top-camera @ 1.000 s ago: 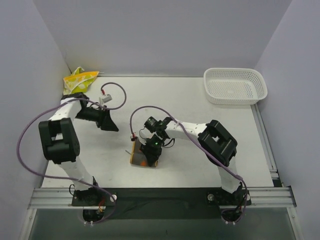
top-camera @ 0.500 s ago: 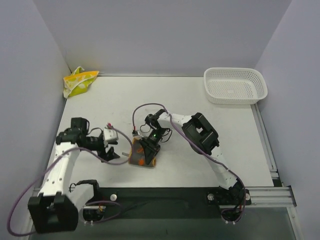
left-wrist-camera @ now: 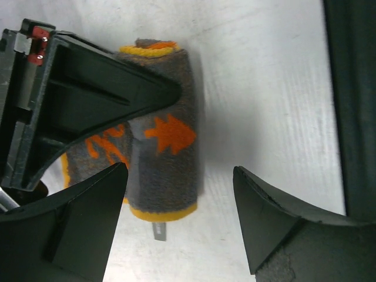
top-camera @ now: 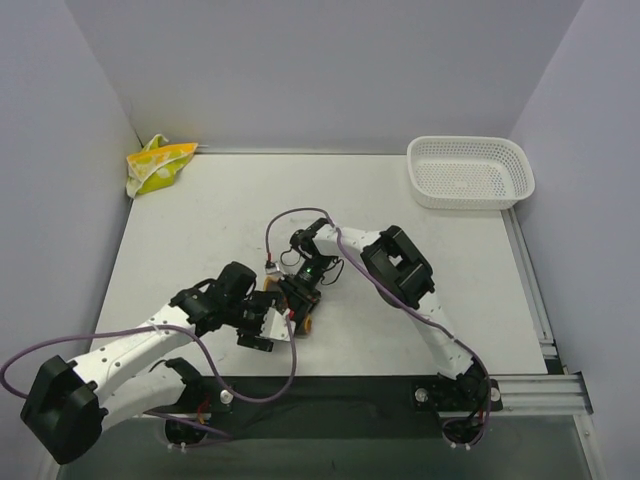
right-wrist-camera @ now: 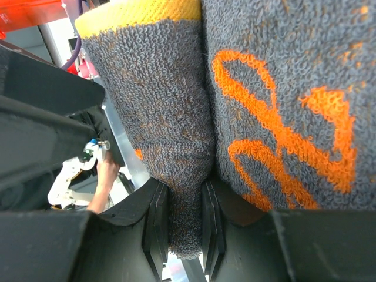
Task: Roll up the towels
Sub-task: Roll the towel
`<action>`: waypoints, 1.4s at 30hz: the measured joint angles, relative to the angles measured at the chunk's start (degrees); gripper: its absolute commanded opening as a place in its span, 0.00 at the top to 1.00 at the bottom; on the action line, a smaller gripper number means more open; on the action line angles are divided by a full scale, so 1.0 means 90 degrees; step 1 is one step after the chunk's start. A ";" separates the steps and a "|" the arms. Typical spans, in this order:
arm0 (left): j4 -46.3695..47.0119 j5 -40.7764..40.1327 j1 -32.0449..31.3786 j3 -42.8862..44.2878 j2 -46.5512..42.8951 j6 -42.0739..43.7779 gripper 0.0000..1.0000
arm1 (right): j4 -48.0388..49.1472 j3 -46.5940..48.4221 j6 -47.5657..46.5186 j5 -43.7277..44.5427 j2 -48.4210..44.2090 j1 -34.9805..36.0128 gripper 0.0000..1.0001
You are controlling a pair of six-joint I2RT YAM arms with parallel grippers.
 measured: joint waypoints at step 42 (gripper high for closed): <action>-0.0321 0.0022 0.0534 0.1469 0.3065 -0.1324 0.89 | 0.0806 -0.0763 0.1358 0.0884 -0.1290 -0.0937 0.31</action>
